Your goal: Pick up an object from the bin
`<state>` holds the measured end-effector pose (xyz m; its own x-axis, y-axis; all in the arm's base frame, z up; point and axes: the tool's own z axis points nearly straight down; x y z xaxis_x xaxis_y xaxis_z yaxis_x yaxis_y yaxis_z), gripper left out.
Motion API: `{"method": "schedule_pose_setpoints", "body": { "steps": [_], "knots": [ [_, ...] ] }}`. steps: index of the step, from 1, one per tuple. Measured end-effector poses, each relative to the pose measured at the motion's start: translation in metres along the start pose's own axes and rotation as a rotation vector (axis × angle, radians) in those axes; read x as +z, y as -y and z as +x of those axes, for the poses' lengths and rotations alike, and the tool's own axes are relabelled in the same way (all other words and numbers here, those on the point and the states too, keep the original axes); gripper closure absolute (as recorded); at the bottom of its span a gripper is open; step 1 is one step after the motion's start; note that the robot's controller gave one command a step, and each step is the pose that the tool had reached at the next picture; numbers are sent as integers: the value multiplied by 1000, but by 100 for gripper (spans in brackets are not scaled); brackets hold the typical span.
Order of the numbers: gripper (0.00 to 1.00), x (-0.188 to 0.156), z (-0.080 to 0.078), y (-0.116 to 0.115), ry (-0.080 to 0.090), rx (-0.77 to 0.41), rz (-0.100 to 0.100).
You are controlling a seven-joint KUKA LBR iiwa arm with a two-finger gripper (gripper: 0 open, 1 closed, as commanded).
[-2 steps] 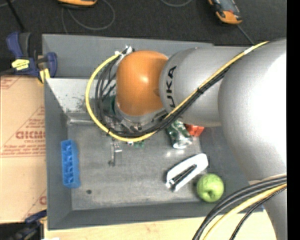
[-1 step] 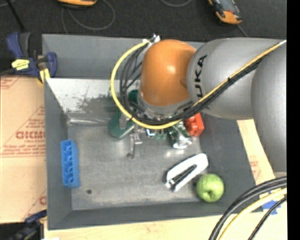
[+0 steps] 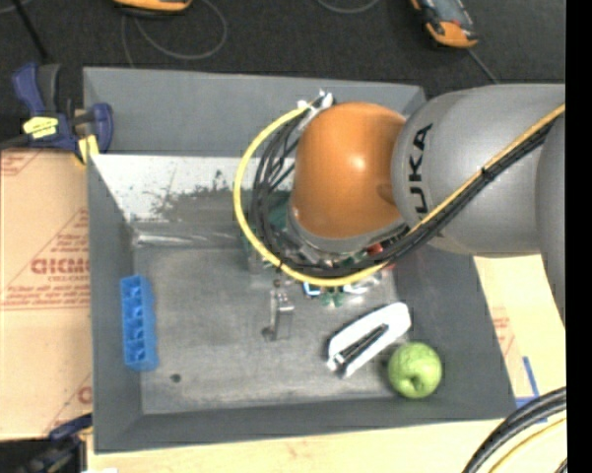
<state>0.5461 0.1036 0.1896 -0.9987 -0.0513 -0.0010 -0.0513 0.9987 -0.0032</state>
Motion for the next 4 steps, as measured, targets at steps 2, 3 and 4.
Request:
{"method": "schedule_pose_setpoints", "body": {
  "steps": [2,3,4],
  "knots": [
    [0,31,28,69,3,-88,-3],
    [0,44,23,100,1,-95,0],
    [0,50,33,115,2,-111,-4]
  ]
}}
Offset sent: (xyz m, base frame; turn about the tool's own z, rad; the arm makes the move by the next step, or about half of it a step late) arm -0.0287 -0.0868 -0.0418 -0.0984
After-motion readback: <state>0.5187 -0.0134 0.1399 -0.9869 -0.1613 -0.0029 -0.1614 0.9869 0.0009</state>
